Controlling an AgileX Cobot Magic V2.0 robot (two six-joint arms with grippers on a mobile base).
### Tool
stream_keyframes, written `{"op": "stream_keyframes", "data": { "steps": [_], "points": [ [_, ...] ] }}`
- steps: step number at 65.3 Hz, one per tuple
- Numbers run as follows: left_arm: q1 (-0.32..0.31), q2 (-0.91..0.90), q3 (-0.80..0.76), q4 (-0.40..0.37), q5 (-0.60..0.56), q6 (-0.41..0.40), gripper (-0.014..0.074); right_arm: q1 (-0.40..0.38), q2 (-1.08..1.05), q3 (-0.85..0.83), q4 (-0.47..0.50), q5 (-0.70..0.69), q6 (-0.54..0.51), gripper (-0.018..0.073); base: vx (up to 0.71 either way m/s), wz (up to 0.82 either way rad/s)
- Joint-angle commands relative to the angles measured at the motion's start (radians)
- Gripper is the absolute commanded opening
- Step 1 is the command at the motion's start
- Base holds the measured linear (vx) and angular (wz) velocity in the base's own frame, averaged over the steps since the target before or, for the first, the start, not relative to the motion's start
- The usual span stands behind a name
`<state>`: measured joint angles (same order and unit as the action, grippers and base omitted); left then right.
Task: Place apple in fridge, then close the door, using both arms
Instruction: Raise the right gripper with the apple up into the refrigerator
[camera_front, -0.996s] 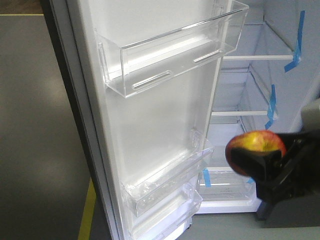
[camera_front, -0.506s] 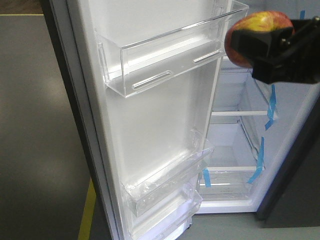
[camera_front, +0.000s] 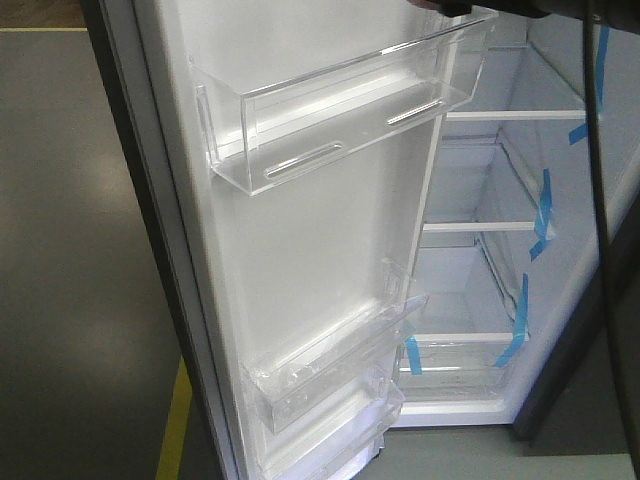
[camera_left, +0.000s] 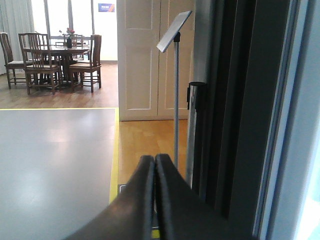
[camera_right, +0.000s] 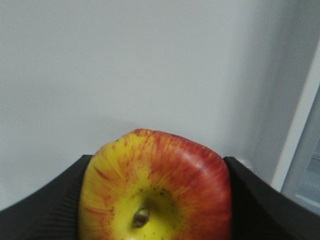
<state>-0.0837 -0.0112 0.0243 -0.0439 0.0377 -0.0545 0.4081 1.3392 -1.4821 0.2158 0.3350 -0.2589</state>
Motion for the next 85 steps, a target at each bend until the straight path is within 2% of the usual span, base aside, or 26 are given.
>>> {"op": "stream_keyframes", "data": {
  "steps": [1,22,55,67,85],
  "points": [
    [-0.006,-0.014,0.028,-0.008,-0.073,-0.003,-0.0006,0.001,0.027,-0.073,-0.008,-0.07,-0.007,0.0223,0.0,0.0],
    [-0.006,-0.014,0.028,-0.008,-0.073,-0.003,-0.0006,0.001,0.132,-0.093,-0.054,-0.108,-0.007,0.0223,0.0,0.0],
    [-0.006,-0.014,0.028,-0.008,-0.073,-0.003,-0.0006,0.001,0.165,-0.093,-0.054,-0.171,-0.005,0.0238,0.0,0.0],
    [-0.006,-0.014,0.028,-0.008,-0.073,-0.003,-0.0006,0.001,0.165,-0.093,-0.055,-0.117,-0.006,0.0297,0.0,0.0],
    [-0.006,-0.014,0.028,-0.008,-0.073,-0.003,-0.0006,0.001,0.165,-0.093,-0.059,-0.092,-0.002,0.0481,0.0,0.0]
  ]
}}
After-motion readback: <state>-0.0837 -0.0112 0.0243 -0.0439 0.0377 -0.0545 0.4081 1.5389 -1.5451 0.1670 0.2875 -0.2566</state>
